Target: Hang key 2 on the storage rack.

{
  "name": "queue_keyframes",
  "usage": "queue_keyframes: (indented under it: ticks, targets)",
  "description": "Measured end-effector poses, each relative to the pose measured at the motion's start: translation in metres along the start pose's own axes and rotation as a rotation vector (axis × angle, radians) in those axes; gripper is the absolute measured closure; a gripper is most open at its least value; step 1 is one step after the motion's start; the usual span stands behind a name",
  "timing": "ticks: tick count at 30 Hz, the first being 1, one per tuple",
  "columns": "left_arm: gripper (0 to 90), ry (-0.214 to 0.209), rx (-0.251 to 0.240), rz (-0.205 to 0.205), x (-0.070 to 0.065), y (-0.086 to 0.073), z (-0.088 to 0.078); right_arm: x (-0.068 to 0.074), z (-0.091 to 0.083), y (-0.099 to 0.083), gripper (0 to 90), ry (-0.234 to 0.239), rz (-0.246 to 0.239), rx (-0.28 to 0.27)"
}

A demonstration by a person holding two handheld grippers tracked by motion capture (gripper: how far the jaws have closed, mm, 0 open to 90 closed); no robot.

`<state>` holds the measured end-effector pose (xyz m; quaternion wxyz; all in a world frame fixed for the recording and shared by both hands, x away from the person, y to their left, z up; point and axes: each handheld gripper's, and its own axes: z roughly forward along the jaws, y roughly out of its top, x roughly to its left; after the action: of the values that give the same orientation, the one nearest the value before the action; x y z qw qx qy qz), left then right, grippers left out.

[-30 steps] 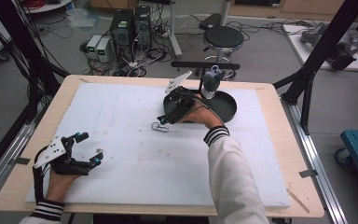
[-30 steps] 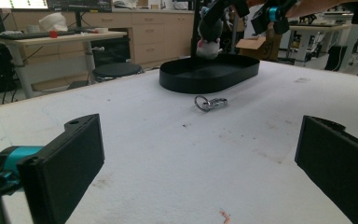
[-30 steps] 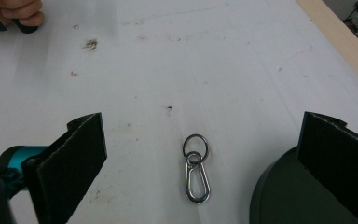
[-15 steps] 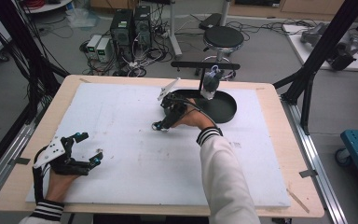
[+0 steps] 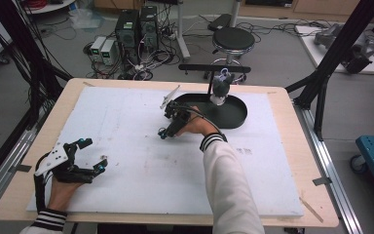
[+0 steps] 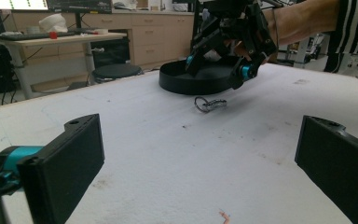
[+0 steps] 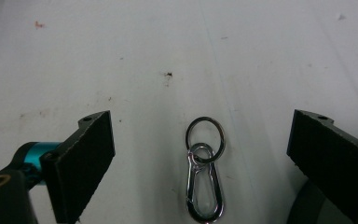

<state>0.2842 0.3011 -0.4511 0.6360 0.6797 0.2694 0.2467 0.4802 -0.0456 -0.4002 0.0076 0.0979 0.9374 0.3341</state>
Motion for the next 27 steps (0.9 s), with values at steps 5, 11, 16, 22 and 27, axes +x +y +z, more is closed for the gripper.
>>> queue_keyframes:
  ticks: [5,11,16,22,27]
  targets:
    - [1.7,-0.003,0.000,0.001,0.000,0.000,0.000,-0.003,0.007,-0.001,16.5,0.021,-0.009,0.031]
    - [1.7,-0.004,-0.001,0.000,0.000,0.000,0.000,-0.006,0.013,-0.003,25.1,0.047,-0.007,0.049]
    - [1.7,-0.004,-0.002,-0.001,0.000,0.000,0.000,-0.007,0.016,-0.005,29.1,0.054,0.020,0.065]
    - [1.7,-0.004,-0.002,0.000,0.000,0.000,0.000,-0.008,0.019,-0.006,37.2,0.079,0.021,0.086]
    - [1.7,-0.005,-0.003,0.000,0.000,0.000,0.000,-0.009,0.019,-0.006,44.5,0.079,0.014,0.095]
